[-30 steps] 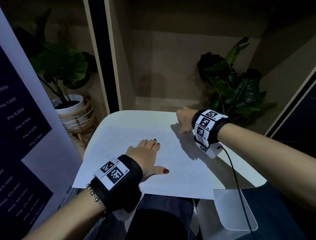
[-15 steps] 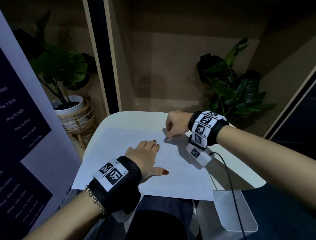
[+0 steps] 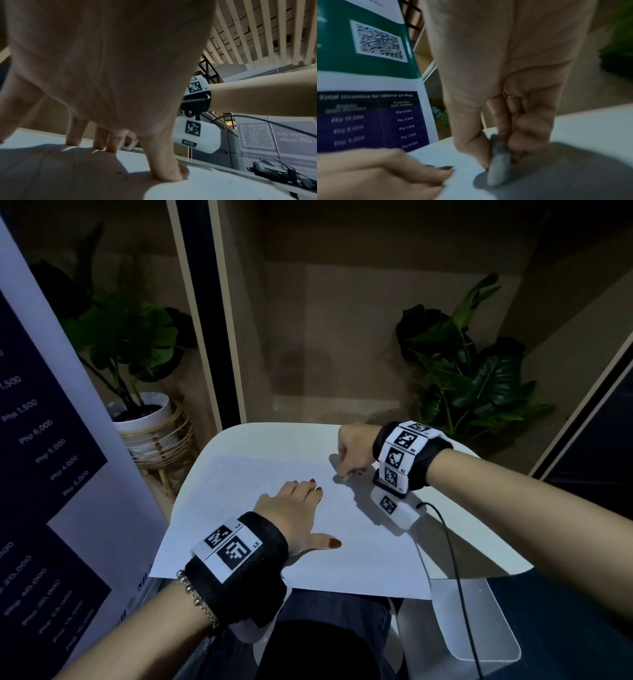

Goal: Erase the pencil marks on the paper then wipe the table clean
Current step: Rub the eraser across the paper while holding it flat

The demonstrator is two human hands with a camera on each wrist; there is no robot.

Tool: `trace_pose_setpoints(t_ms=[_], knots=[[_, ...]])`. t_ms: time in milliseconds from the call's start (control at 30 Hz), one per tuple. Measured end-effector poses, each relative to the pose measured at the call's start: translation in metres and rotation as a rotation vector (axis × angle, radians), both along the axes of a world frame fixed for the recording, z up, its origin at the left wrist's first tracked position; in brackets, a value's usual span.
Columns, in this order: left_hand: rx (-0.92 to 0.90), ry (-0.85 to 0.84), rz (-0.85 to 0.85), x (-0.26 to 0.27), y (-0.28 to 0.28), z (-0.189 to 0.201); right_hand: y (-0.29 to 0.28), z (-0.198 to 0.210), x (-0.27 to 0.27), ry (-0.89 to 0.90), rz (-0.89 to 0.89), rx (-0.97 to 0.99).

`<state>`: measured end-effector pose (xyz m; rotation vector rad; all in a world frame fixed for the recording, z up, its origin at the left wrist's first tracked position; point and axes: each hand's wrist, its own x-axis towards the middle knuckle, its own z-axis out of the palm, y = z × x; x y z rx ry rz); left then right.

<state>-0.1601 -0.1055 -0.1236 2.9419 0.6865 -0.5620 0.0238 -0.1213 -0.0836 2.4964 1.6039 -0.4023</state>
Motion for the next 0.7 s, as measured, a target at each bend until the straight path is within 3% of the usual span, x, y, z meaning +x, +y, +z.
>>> trace_pose_setpoints(t_ms=[100, 333, 433, 600, 700], knots=[[-0.002, -0.007, 0.001, -0.001, 0.000, -0.001, -0.005, 0.007, 0.005, -0.129, -0.007, 0.023], [-0.002, -0.001, -0.004, 0.000, 0.001, -0.001, -0.006, -0.002, -0.005, 0.103, 0.064, 0.107], [-0.006, 0.002, -0.002, 0.000, 0.001, -0.001, -0.009, -0.008, 0.001, 0.129, 0.015, 0.085], [0.000, -0.005, -0.002, -0.001, 0.001, -0.002, -0.009, 0.006, 0.002, 0.007, -0.008, 0.073], [0.012, 0.002, 0.002, 0.001, 0.002, -0.004, -0.005, -0.002, -0.007, 0.110, 0.038, 0.111]])
